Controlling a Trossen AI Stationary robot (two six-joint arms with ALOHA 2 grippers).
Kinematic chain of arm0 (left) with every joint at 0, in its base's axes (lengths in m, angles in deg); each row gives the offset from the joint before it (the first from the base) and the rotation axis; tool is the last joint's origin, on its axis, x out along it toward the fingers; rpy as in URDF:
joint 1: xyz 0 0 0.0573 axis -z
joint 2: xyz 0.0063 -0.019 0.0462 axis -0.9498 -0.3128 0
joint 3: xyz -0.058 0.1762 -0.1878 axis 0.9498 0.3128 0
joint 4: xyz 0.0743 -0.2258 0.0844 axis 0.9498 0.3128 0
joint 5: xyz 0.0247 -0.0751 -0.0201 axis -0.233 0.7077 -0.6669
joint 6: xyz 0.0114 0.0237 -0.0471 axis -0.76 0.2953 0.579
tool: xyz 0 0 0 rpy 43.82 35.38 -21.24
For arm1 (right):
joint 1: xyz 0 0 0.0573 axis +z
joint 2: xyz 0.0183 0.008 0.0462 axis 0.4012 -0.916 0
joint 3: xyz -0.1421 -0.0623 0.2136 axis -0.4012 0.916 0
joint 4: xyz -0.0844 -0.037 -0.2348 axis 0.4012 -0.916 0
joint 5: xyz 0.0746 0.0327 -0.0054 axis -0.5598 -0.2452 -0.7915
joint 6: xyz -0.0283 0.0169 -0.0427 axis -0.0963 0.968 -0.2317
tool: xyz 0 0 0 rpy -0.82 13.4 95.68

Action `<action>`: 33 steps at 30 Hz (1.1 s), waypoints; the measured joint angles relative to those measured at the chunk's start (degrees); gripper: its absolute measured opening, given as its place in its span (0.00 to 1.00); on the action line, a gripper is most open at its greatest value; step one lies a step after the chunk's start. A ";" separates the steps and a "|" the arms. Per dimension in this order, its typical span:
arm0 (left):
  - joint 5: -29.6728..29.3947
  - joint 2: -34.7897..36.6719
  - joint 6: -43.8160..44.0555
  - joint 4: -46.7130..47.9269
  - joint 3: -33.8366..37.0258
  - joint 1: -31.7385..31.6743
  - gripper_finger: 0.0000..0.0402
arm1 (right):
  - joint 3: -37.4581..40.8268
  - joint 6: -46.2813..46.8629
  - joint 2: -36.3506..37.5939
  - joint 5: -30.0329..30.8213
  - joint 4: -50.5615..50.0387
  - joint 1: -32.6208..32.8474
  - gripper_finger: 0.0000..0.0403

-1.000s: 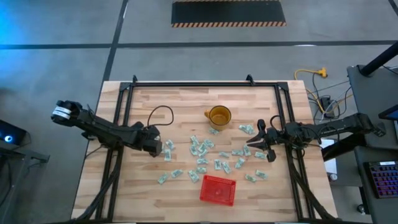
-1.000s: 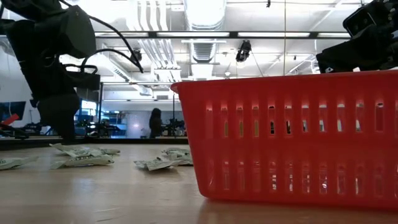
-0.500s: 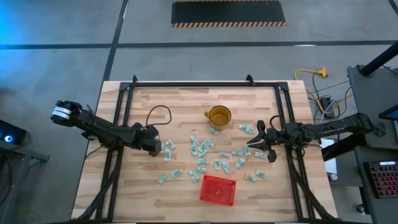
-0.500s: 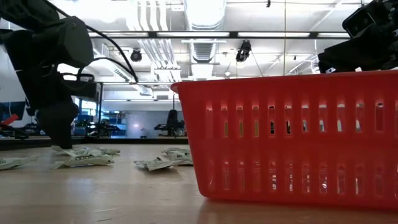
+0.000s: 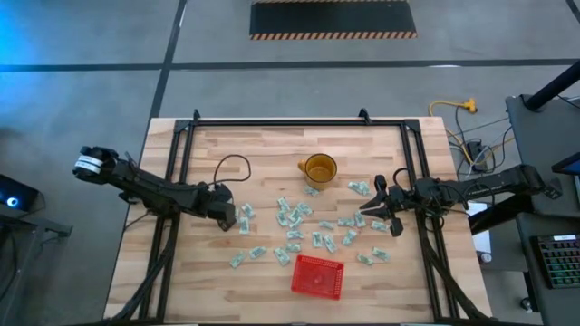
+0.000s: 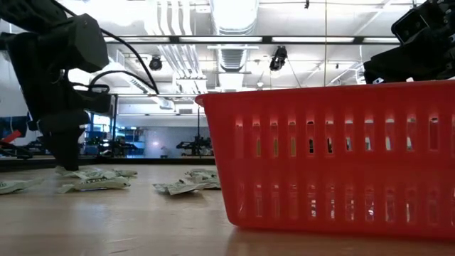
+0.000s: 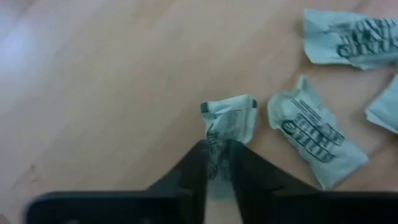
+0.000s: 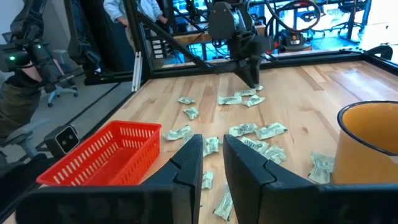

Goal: Pick and place Stevia / Truvia into bins
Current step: Put the stevia packet into the bin

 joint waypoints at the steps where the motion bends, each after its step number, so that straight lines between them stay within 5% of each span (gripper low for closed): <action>1: 0.23 -0.02 -0.90 0.04 0.00 0.00 0.04 | 0.00 -0.01 0.00 0.00 -0.01 0.00 0.14; 10: 0.52 0.92 -7.85 2.28 -1.43 0.07 0.00 | 0.00 -0.19 0.00 0.02 -0.03 0.00 0.14; 19: -8.00 3.67 -15.47 -1.06 -5.36 1.29 0.00 | 0.00 -0.19 0.00 0.18 -0.10 0.00 0.14; 26: -6.24 3.50 -36.03 -27.30 -5.35 3.20 0.00 | 0.00 -0.19 0.00 0.20 -0.10 0.02 0.14; 33: 9.85 -2.96 -56.39 -56.57 -5.25 5.82 0.00 | 0.00 -0.16 -0.02 0.27 -0.10 0.02 0.14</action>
